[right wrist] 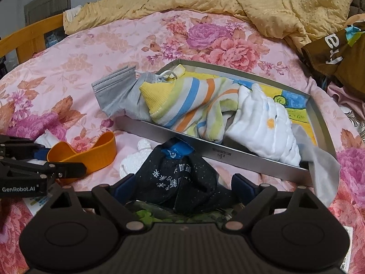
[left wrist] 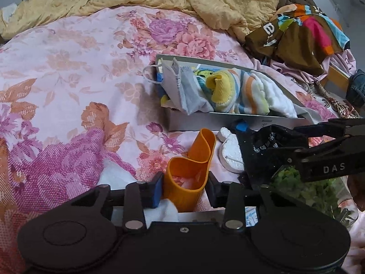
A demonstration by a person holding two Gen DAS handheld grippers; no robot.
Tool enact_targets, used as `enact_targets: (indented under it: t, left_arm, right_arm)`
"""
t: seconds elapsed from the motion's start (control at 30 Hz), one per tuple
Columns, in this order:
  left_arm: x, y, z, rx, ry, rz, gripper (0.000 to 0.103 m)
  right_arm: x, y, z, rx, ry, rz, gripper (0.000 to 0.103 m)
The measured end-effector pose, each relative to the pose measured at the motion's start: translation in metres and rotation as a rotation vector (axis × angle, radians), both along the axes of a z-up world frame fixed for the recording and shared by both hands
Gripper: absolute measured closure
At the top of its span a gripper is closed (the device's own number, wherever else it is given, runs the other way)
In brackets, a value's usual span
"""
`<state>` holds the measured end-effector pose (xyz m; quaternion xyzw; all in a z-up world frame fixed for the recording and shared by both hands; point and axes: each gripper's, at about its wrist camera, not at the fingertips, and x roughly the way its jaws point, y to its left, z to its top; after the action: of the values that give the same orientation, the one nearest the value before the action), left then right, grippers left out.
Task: Organize soft objects
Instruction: 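Grasp the orange silicone piece with the left tool while the right tool grasps the black printed cloth, then carry the orange piece and black cloth over the frog tray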
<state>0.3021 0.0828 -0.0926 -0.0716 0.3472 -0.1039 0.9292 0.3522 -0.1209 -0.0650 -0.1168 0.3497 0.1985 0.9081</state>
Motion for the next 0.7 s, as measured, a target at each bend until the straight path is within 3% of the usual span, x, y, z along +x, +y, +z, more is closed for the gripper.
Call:
enact_targets:
  t: [0.47,0.7]
  left_arm:
    - [-0.005,-0.012,0.006,-0.02,-0.049,-0.055,0.068]
    - [-0.007,-0.014,0.007,-0.017,-0.057,-0.051,0.07]
  right_arm:
    - [0.004,0.005,0.001,-0.029,0.007,-0.007,0.049]
    - [0.005,0.0,0.002,-0.006,0.039,-0.031,0.086]
